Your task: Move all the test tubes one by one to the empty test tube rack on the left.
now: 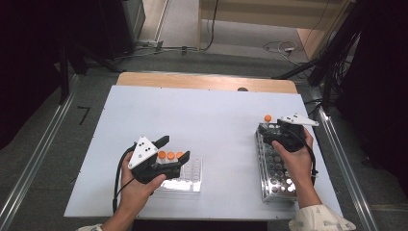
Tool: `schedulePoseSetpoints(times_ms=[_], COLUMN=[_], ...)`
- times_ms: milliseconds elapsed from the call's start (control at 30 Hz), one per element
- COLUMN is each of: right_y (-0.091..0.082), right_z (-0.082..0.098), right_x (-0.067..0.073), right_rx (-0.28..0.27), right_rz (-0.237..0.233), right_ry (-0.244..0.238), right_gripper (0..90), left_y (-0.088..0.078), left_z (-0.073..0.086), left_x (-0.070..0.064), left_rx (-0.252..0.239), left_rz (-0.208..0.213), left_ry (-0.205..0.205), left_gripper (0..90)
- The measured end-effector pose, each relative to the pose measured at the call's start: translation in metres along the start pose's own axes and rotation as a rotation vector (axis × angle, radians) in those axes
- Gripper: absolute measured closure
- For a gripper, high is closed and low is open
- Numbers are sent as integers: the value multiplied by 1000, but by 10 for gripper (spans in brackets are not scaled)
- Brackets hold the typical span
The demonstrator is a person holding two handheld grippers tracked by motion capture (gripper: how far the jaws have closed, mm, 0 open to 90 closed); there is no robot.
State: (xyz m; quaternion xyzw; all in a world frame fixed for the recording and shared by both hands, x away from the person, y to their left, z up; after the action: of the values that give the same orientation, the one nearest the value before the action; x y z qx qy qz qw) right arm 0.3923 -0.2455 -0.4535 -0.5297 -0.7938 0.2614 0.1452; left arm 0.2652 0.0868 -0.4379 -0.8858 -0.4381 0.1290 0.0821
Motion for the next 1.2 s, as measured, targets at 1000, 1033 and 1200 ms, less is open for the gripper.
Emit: schedulePoseSetpoints(times_ms=[1000, 1033, 1200], right_y=[27, 27, 29], right_z=[-1, -1, -1], right_x=[-7, -7, -5], right_rx=[68, 69, 76], right_rz=[6, 5, -3], right_ry=[-26, -27, -40], right_gripper=[523, 536, 603], left_y=[2, 2, 1], left_z=[2, 2, 2], left_x=[0, 0, 0], left_rx=[10, 11, 11], left_rz=[4, 4, 4], left_ry=[-4, -3, -4], left_gripper=[178, 178, 178])
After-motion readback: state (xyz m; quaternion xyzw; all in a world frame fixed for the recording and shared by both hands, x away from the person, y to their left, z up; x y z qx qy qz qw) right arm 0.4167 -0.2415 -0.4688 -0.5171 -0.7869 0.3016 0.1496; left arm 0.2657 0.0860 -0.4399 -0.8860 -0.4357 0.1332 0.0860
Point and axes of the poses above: each handheld gripper's, and its own axes: y roughly forward along the jaws, z roughly out of its underside, x roughly to its left, the point moved 6 cm from there along y, roughly forward along the jaws, and after that the axes turned 1 degree about z, right-handed, at the moved point
